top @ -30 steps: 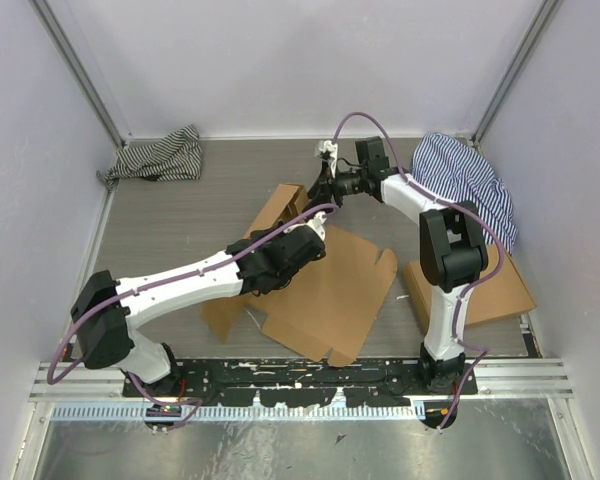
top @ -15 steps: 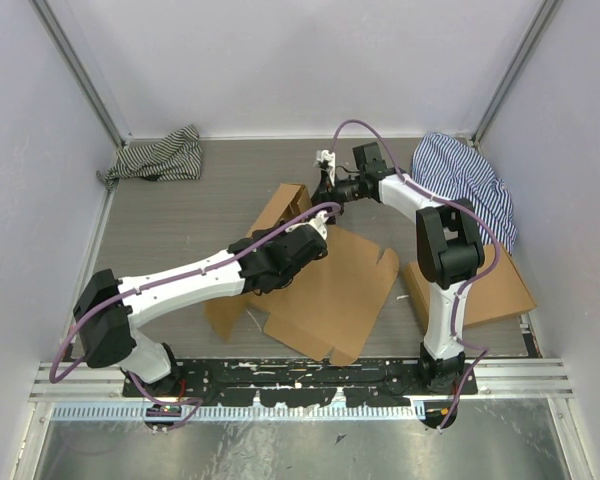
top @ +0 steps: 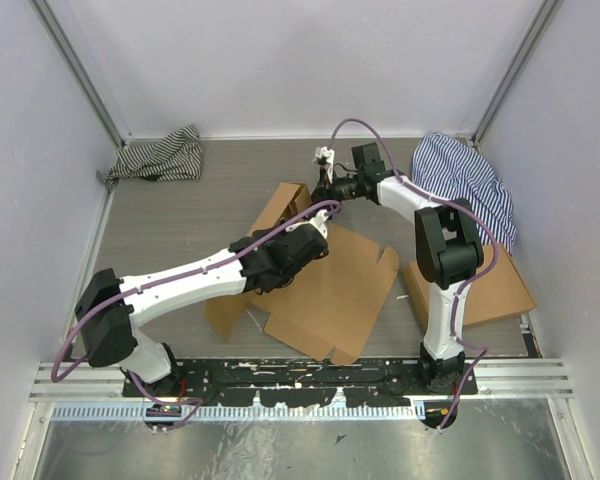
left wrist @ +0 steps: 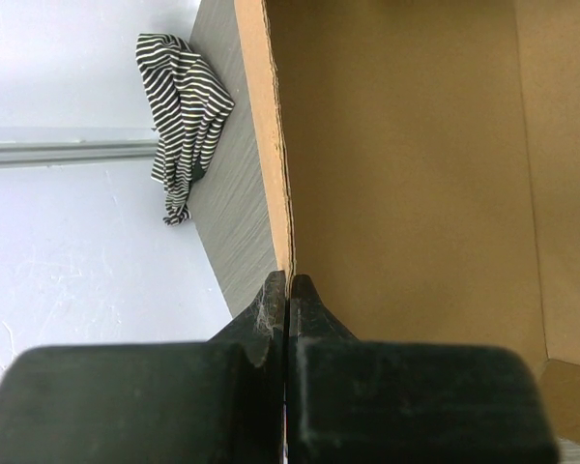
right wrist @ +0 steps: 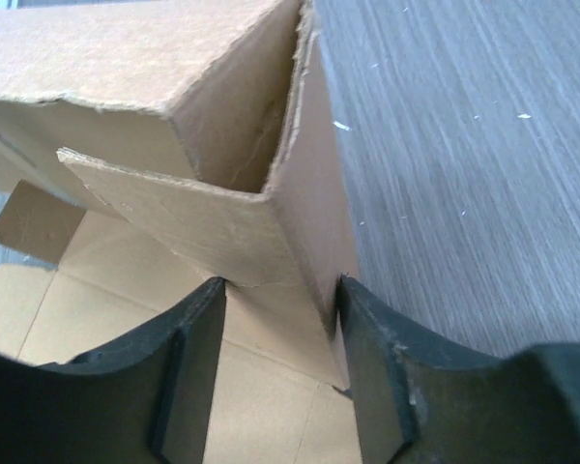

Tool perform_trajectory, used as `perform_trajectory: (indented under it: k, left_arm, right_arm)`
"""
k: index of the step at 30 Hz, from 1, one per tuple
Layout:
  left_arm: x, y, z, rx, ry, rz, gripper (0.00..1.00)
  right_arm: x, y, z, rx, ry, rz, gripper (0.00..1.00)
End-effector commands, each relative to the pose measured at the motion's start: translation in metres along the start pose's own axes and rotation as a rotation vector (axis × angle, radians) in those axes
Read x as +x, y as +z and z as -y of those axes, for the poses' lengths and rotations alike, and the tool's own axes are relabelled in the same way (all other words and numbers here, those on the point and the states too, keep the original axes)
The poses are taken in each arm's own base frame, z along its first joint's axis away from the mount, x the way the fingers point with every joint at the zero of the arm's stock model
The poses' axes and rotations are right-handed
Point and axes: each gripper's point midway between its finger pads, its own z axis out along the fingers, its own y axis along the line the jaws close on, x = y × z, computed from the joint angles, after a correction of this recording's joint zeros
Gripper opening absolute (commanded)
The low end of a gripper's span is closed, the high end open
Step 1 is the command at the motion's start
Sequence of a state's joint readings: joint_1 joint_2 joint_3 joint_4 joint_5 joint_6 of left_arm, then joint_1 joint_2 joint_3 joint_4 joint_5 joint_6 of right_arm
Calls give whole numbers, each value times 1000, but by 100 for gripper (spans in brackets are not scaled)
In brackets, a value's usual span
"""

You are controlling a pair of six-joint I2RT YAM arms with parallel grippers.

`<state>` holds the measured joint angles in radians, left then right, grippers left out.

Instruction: Fold the paper box

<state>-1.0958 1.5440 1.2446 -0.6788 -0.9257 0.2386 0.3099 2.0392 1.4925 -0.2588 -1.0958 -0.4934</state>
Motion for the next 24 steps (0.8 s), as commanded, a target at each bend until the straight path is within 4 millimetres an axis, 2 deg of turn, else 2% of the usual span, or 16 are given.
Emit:
perform_trajectory:
  k: [1, 11, 21, 23, 24]
  left_arm:
    - [-9, -1, 28, 113, -5, 21, 0]
    - [-14, 1, 28, 97, -21, 17, 0]
    - [-16, -2, 23, 61, -55, 10, 0]
    - [-17, -4, 21, 58, -80, 8, 8]
    - [-19, -6, 19, 59, -96, 11, 16]
  right_arm:
    - [-29, 3, 5, 45, -52, 90, 51]
    - [-30, 0, 22, 197, -3, 141, 29]
    - [-32, 1, 21, 289, 10, 184, 14]
    - [-32, -2, 23, 324, 28, 196, 10]
    - [-33, -3, 24, 342, 40, 200, 9]
